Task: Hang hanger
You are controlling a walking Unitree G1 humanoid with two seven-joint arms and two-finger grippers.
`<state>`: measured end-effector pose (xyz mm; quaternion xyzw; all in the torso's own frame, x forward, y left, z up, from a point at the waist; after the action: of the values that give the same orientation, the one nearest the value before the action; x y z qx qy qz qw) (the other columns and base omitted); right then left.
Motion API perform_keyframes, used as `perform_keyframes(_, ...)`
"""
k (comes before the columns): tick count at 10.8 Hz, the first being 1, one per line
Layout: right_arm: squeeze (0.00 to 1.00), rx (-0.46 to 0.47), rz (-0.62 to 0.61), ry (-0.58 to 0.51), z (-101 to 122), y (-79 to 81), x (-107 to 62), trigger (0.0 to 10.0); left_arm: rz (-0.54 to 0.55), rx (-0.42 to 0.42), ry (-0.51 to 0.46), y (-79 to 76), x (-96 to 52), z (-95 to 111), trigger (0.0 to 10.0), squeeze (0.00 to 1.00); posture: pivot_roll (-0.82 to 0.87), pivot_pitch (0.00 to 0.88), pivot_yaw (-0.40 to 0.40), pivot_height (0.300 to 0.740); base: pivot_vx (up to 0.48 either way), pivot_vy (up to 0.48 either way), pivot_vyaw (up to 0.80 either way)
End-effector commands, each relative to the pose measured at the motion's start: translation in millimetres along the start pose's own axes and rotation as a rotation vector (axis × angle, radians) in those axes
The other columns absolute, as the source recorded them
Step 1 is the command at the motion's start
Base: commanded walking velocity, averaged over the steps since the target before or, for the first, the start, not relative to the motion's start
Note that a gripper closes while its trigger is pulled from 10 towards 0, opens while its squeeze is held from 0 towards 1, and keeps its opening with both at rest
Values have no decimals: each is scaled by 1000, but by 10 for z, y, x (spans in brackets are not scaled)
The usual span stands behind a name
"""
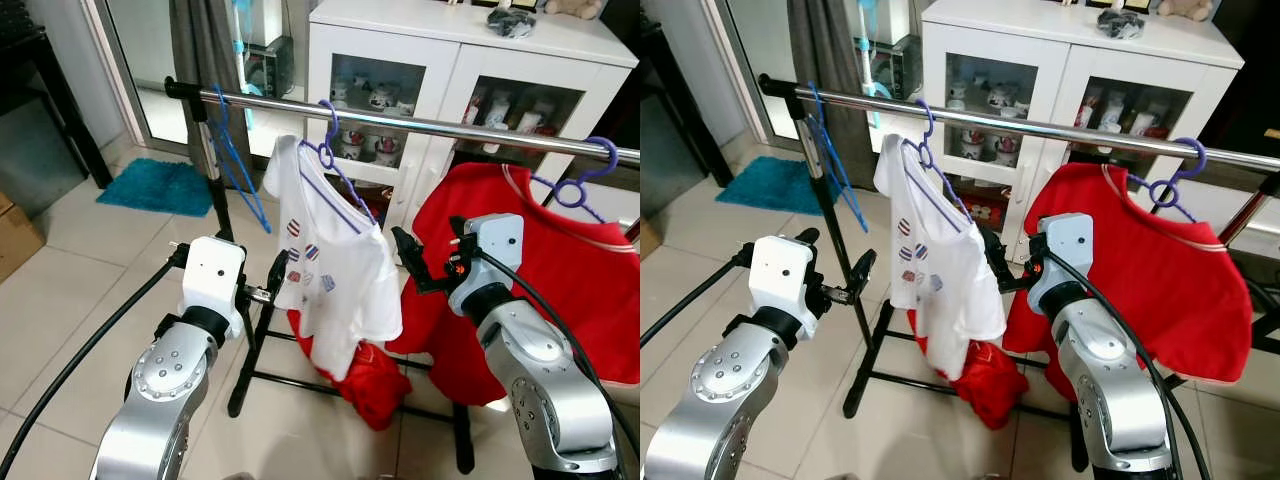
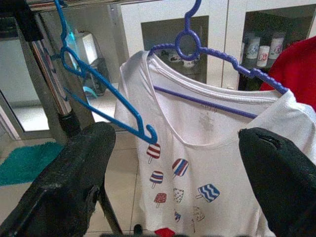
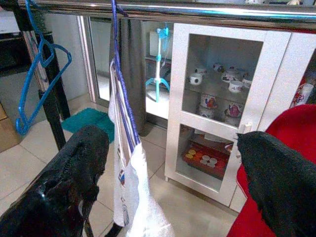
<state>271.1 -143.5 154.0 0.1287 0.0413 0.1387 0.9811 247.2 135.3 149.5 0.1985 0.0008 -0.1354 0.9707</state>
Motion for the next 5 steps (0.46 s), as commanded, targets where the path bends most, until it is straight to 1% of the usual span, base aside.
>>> perform_keyframes(1,0,-1,11,-6,32,25,6,10000,-9,9,1,-14,10,-9,10000,0,-36,0,3,740,0,-274,0)
perform_keyframes(2,0,-1,9,-3,17,32,3,10000,-10,11,2,-15,2,-14,10000,0,-31,0,0,740,0,-274,0)
perform_keyframes(4,0,-29,5,-6,2,44,7,10000,-6,17,5,5,-13,-17,10000,0,-22,0,-3,740,0,-274,0)
perform_keyframes(5,0,-22,3,-13,5,49,12,10000,-5,20,6,16,-15,-20,10000,0,-22,0,-1,740,0,-270,0)
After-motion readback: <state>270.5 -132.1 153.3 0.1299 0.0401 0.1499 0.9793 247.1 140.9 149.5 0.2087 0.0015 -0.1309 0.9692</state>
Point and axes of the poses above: a point about 5 cm out from each wrist's last joint towards the gripper, its own x axis pointing out of the wrist towards the gripper, its own z axis along the axis of the wrist's last joint, y = z × x, the point moved 1 cm from there along x, pointing out of the wrist towards the gripper, and after that the axes turned 14 degrees about x, right-handed, at the moved point
